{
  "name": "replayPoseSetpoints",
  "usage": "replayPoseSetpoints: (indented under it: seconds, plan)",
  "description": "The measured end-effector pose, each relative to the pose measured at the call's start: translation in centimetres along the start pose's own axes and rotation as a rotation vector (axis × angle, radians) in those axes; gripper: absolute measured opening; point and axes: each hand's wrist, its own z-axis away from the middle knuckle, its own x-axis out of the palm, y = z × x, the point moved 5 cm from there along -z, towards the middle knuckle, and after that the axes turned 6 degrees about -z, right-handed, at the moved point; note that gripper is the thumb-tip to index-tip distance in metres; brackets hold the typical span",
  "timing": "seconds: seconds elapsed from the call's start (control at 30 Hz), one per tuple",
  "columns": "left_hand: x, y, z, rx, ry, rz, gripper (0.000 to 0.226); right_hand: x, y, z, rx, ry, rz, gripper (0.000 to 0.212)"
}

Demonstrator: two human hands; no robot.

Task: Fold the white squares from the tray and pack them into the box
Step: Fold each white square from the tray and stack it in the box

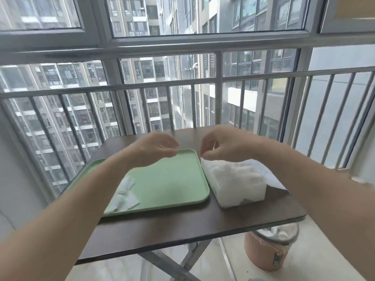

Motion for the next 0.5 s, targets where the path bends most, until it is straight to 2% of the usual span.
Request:
replayPoseSetpoints:
  seconds: [0.13, 0.33, 0.43, 0.5]
  plan:
    - [-3.3, -5.0, 3.6, -0.102, 0.054, -0.058, 0.018, 4.3, -3.9, -4.1, -0.046, -0.069, -0.105, 0.009]
    - [-4.9, -11.4, 6.5, -0.265, -0.046, -0.245, 0.032, 10.7, -7.9, -10.0, -0.052, -0.150, -0.113, 0.019]
    - [-4.0, -13.4, 6.4, -0.321, -0.093, -0.266, 0.038, 13.4, -8.5, -12.5, -0.013, -0.171, -0.079, 0.025]
    - [-3.4, -13.7, 6.0, -0.358, -0.115, -0.249, 0.051, 14.7, -8.6, -13.6, 0.020, -0.188, -0.065, 0.035]
